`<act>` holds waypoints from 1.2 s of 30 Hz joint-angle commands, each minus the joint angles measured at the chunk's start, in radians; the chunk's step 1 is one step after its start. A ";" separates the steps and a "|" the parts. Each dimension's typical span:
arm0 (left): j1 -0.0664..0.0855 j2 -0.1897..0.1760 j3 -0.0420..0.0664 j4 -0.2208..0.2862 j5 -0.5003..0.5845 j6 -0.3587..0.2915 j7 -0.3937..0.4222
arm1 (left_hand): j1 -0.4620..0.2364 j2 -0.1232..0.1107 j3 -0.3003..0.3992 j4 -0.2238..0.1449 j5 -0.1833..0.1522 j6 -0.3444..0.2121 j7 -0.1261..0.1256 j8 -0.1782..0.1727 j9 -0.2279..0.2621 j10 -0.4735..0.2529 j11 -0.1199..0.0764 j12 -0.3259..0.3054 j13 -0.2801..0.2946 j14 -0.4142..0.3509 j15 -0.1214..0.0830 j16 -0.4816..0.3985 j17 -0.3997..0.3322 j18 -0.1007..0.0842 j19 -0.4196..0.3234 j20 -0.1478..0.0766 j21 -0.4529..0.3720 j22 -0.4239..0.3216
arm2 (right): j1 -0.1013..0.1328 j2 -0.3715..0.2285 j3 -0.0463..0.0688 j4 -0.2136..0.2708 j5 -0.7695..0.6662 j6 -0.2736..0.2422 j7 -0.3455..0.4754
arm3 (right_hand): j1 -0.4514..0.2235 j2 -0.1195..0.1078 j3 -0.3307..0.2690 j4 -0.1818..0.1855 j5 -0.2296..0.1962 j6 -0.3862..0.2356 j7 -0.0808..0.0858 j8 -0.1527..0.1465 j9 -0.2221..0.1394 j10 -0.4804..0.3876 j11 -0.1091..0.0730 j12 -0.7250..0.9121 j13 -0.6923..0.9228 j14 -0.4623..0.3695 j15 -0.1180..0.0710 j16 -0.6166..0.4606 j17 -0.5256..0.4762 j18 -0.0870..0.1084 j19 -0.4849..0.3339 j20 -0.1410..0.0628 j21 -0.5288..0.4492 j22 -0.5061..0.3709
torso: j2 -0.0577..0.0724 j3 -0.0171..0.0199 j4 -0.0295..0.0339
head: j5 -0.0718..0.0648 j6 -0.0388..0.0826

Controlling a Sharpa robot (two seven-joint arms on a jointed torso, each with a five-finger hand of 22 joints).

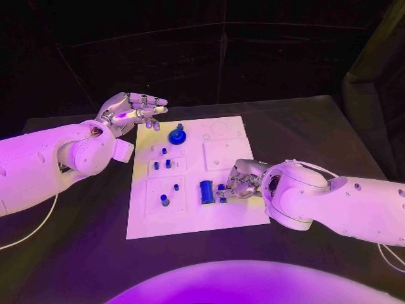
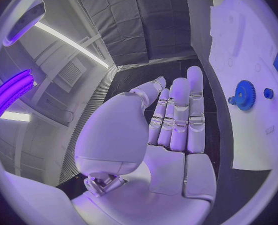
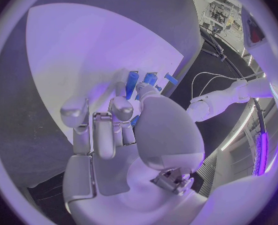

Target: Assemble the parts on the task board

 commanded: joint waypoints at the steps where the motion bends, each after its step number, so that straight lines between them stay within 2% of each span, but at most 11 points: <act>1: 0.001 0.002 0.001 0.001 0.003 0.014 0.000 | -0.011 0.000 -0.006 0.001 0.002 -0.009 0.000 0.004 -0.001 -0.005 -0.001 0.004 -0.001 -0.009 0.000 0.004 -0.001 0.006 -0.005 0.003 -0.007 -0.002 | 0.001 0.002 0.000 0.000 -0.017 0.002 -0.001 | -0.013 0.005 -0.014 -0.001 -0.029 0.007 0.001 0.002 0.003 0.005 0.000 -0.006 -0.002 0.081 -0.007 -0.003 0.131 -0.009 -0.004 -0.006 -0.005 -0.002 | 0.000 0.0000 -0.0007 | -0.001 -0.001; 4: 0.001 0.003 0.001 0.001 0.003 0.015 -0.001 | -0.011 0.000 -0.006 0.001 0.002 -0.009 0.000 0.004 -0.001 -0.005 -0.001 0.004 -0.001 -0.009 0.000 0.004 -0.001 0.006 -0.005 0.003 -0.007 -0.002 | 0.001 0.003 0.000 -0.003 -0.023 -0.008 -0.001 | -0.025 0.012 -0.036 -0.002 -0.090 0.005 0.001 0.001 0.008 0.004 0.000 -0.012 -0.004 0.081 -0.006 -0.005 0.128 -0.008 -0.007 -0.006 -0.009 -0.008 | 0.000 0.0000 -0.0007 | -0.001 -0.001; 12: 0.001 0.003 0.001 0.000 0.003 0.016 -0.003 | -0.013 0.001 -0.006 0.002 0.002 -0.010 0.000 0.004 -0.001 -0.006 0.000 0.004 -0.002 -0.009 0.000 0.004 -0.001 0.006 -0.005 0.003 -0.007 -0.002 | 0.001 0.003 0.000 -0.004 -0.032 -0.019 0.000 | -0.044 0.023 -0.091 0.000 -0.204 -0.001 0.003 -0.001 0.021 0.001 0.003 -0.021 -0.004 0.080 -0.005 -0.008 0.124 -0.007 -0.010 -0.004 -0.014 -0.014 | 0.000 0.0001 -0.0004 | -0.003 -0.001; 16: 0.001 0.003 0.001 0.000 0.003 0.017 -0.004 | -0.013 0.001 -0.006 0.002 0.002 -0.011 0.000 0.005 -0.001 -0.006 0.000 0.004 -0.002 -0.009 0.000 0.004 -0.001 0.006 -0.005 0.003 -0.007 -0.002 | 0.001 -0.003 0.000 0.002 -0.038 -0.014 0.008 | -0.042 0.024 -0.101 -0.002 -0.220 -0.002 0.003 -0.002 0.023 0.000 0.003 -0.025 -0.006 0.080 -0.005 -0.009 0.123 -0.007 -0.011 -0.004 -0.015 -0.015 | -0.001 0.0004 -0.0012 | -0.002 -0.001; 19: 0.001 0.003 0.001 0.000 0.003 0.018 -0.005 | -0.013 0.001 -0.006 0.002 0.002 -0.011 0.000 0.005 -0.001 -0.006 0.000 0.004 -0.002 -0.009 0.000 0.004 -0.001 0.006 -0.005 0.003 -0.007 -0.002 | 0.001 -0.015 0.000 0.012 -0.040 -0.002 0.024 | 0.001 0.026 -0.107 -0.018 -0.238 -0.006 0.004 -0.003 0.027 -0.002 0.004 -0.030 -0.007 0.079 -0.004 -0.010 0.121 -0.006 -0.014 -0.004 -0.019 -0.021 | 0.000 0.0006 -0.0004 | -0.002 0.000; 23: 0.001 0.002 0.001 -0.001 0.003 0.018 -0.005 | -0.013 0.001 -0.006 0.002 0.002 -0.011 0.000 0.005 -0.001 -0.006 0.000 0.004 -0.002 -0.009 0.000 0.004 -0.001 0.006 -0.005 0.003 -0.007 -0.002 | 0.001 -0.039 0.000 0.028 -0.042 0.015 0.045 | 0.041 0.017 -0.119 -0.035 -0.265 -0.014 0.008 -0.007 0.031 -0.008 0.006 -0.042 -0.013 0.078 -0.002 -0.015 0.114 -0.004 -0.020 -0.002 -0.025 -0.031 | -0.002 0.0005 -0.0012 | -0.001 -0.001; 29: 0.001 0.003 0.001 -0.004 0.003 0.018 -0.006 | -0.013 0.001 -0.006 0.002 0.002 -0.011 0.000 0.005 -0.001 -0.006 0.000 0.004 -0.002 -0.009 0.000 0.004 -0.001 0.006 -0.005 0.003 -0.007 -0.002 | 0.001 -0.062 0.000 0.039 -0.045 0.036 0.065 | 0.048 0.013 -0.138 -0.032 -0.295 -0.017 0.010 -0.008 0.035 -0.012 0.008 -0.049 -0.017 0.078 0.000 -0.016 0.112 -0.004 -0.022 0.000 -0.028 -0.033 | -0.002 0.0000 -0.0019 | -0.001 0.001; 36: 0.001 0.005 0.001 -0.006 0.003 0.019 -0.006 | -0.013 0.001 -0.006 0.002 0.002 -0.011 0.000 0.005 -0.001 -0.006 0.000 0.004 -0.002 -0.009 0.000 0.004 -0.001 0.006 -0.005 0.003 -0.007 -0.002 | 0.001 -0.058 0.000 0.033 -0.041 0.049 0.070 | 0.050 0.014 -0.139 -0.032 -0.298 -0.017 0.010 -0.008 0.035 -0.012 0.008 -0.052 -0.019 0.078 0.000 -0.016 0.112 -0.004 -0.022 0.000 -0.028 -0.033 | -0.001 0.0007 0.0001 | -0.004 0.005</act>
